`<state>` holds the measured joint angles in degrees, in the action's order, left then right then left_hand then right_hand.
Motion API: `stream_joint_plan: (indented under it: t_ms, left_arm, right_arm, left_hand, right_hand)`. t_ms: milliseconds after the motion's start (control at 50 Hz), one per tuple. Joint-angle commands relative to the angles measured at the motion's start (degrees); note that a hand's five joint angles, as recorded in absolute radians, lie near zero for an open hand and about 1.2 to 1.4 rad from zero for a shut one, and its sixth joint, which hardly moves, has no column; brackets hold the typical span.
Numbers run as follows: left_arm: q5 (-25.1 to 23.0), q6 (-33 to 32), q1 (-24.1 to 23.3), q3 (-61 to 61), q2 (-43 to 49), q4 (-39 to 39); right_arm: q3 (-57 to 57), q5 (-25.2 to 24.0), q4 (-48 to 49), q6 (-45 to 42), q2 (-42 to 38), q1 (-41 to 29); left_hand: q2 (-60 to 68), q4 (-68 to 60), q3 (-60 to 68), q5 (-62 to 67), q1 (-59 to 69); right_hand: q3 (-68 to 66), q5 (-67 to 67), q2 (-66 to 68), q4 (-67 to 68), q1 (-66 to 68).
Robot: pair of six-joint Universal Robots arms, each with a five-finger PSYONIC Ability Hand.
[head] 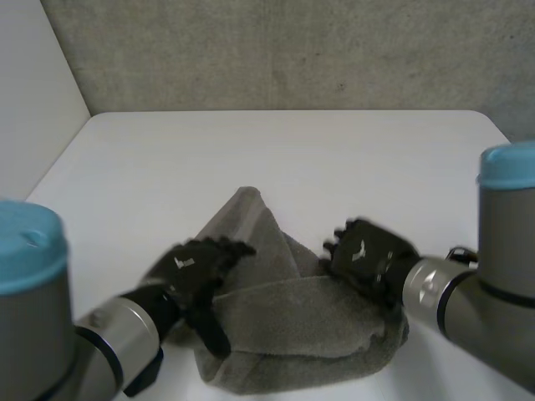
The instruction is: Fold the towel.
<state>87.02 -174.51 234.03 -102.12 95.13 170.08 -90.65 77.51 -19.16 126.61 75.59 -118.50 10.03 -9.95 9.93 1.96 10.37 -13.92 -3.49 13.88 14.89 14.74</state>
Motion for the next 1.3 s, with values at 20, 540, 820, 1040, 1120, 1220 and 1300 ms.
stream_joint_plan:
  t_ms: [20, 540, 820, 1040, 1120, 1220, 1300]
  left_arm:
    - [0.34, -0.04, 4.51, 0.17, -5.92, 1.83]
    - [0.34, -12.61, 14.62, -13.37, 2.78, 9.74]
    - [0.34, -12.7, 16.81, -13.28, 7.79, 13.86]
    - [0.25, -14.54, 17.16, -10.74, 7.79, 21.42]
    - [-0.1, -19.1, 17.16, -5.48, 8.84, 24.76]
    - [0.52, -20.96, 15.94, 7.23, 8.67, 26.61]
    - [1.57, -19.55, 15.23, 18.18, 7.97, 28.37]
  right_arm:
    - [5.04, -1.31, 6.5, 22.8, 3.95, 3.19]
    - [13.92, -9.3, -1.67, 38.36, -14.24, 6.44]
    - [12.08, -9.48, -4.75, 34.93, -16.61, 5.3]
    - [15.24, -9.74, -5.98, 33.35, -17.05, 5.3]
    - [24.34, -9.22, -5.98, 32.38, -16.53, 5.39]
    - [41.72, -9.13, -5.19, 33.95, -15.13, 5.56]
    - [52.15, -9.04, 0.35, 38.88, -13.1, 5.48]
  left_hand:
    - [0.18, -0.27, 0.29, -1.75, -0.16]
    - [16.0, -16.08, 16.1, 14.06, 15.65]
    - [33.93, -34.01, 34.03, 31.99, 33.58]
    - [69.97, -70.05, 70.07, 68.04, 69.63]
    - [69.97, -70.05, 70.07, 68.04, 69.63]
    - [69.97, -70.05, 70.07, 68.04, 69.63]
    - [69.97, -70.05, 70.07, 68.04, 69.63]
  right_hand:
    - [3.92, 3.49, -3.88, -4.89, -4.74]
    - [-12.31, -12.74, 12.36, 11.34, 11.49]
    - [-21.9, -22.33, 21.94, 20.93, 21.08]
    - [-66.08, -66.51, 66.12, 65.11, 65.26]
    - [-66.08, -66.51, 66.12, 65.11, 65.26]
    - [-66.08, -66.51, 66.12, 65.11, 65.26]
    - [-66.08, -66.51, 66.12, 65.11, 65.26]
